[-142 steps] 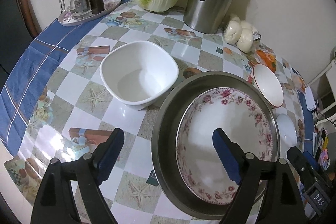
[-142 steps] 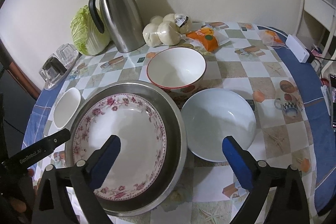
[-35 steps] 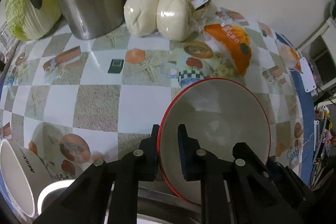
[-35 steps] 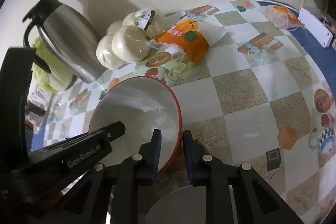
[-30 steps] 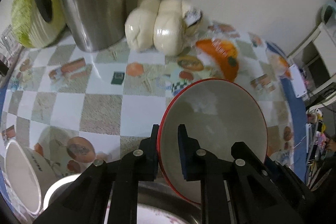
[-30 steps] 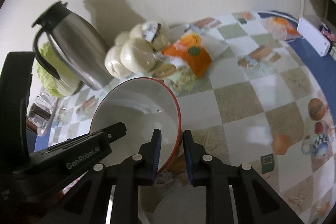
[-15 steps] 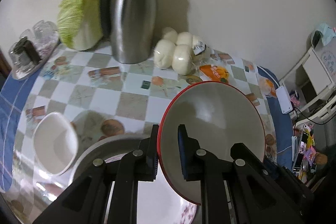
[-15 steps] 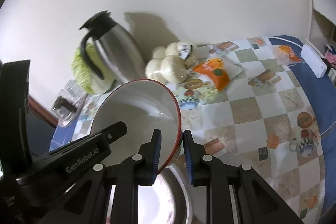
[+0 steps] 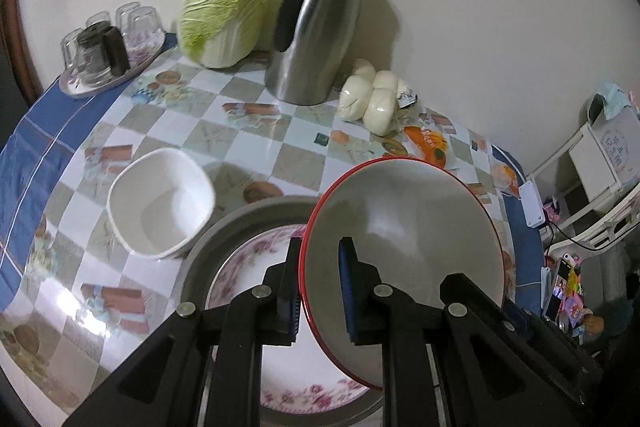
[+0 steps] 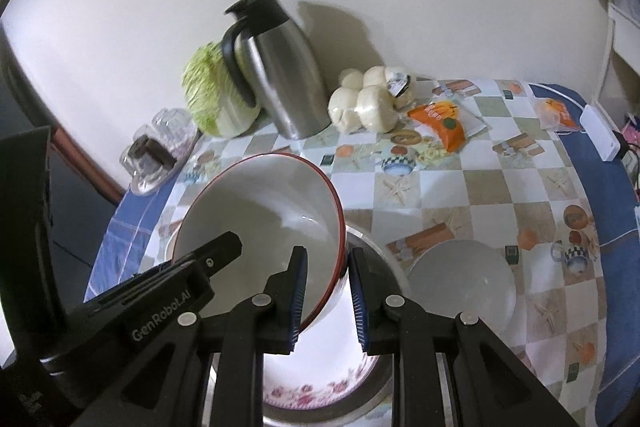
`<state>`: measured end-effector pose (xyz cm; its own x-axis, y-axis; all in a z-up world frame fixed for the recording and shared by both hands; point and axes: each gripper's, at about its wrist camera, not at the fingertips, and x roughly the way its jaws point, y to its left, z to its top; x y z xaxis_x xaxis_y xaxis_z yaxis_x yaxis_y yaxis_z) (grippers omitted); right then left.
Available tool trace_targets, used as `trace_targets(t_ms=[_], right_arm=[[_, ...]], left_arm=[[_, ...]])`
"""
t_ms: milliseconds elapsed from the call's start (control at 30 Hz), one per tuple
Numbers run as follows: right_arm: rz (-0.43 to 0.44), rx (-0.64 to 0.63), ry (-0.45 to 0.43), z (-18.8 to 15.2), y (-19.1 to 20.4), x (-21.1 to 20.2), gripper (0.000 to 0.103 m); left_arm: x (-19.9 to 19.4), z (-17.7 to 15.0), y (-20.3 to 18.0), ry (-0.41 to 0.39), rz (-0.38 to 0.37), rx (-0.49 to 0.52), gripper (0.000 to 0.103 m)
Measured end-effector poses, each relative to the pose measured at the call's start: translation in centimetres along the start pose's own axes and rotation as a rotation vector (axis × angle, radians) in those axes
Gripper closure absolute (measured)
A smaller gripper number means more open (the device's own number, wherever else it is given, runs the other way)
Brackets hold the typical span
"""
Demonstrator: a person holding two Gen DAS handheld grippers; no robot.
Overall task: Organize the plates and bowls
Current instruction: 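Lift the red-rimmed bowl with both tools and lower it onto the floral plate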
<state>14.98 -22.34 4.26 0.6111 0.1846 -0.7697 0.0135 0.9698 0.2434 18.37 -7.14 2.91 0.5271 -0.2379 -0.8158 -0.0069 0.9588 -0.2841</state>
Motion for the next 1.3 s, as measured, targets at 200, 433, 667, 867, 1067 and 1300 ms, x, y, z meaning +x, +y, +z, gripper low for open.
trace_targets(t_ms=[200,433,667,867,1067,1300], right_arm=[[-0.017,-0.028,0.016,-2.1,1.7,-0.4,0.080],[-0.027,-0.048,0.031,-4.0,3.2,-0.7,0.080],[-0.050,-0.076,0.050,-5.1,4.2,0.0,0.080],[-0.041,-0.072,0.062,-4.9,4.1,0.6,0.080],[-0.050,-0.076,0.080,-5.1,4.4,1.5,0.080],[-0.051,-0.059,0.106,-5.2,3.7,2.8,0.080]], left_arm=[[-0.7,-1.5,2.0,0.012,-0.021,-0.032,0.086],[-1.3,-3.4,3.7,0.020,-0.021,-0.054,0.086],[-1.0,-3.8,4.7,0.038,-0.033,-0.063,0.086],[-0.8,-3.6,5.5,0.043,-0.051,-0.089,0.086],[-0.1,-3.6,5.9,0.060,-0.047,-0.101,0.086],[1.5,-3.6,6.1,0.093,-0.062,-0.114,0.086]])
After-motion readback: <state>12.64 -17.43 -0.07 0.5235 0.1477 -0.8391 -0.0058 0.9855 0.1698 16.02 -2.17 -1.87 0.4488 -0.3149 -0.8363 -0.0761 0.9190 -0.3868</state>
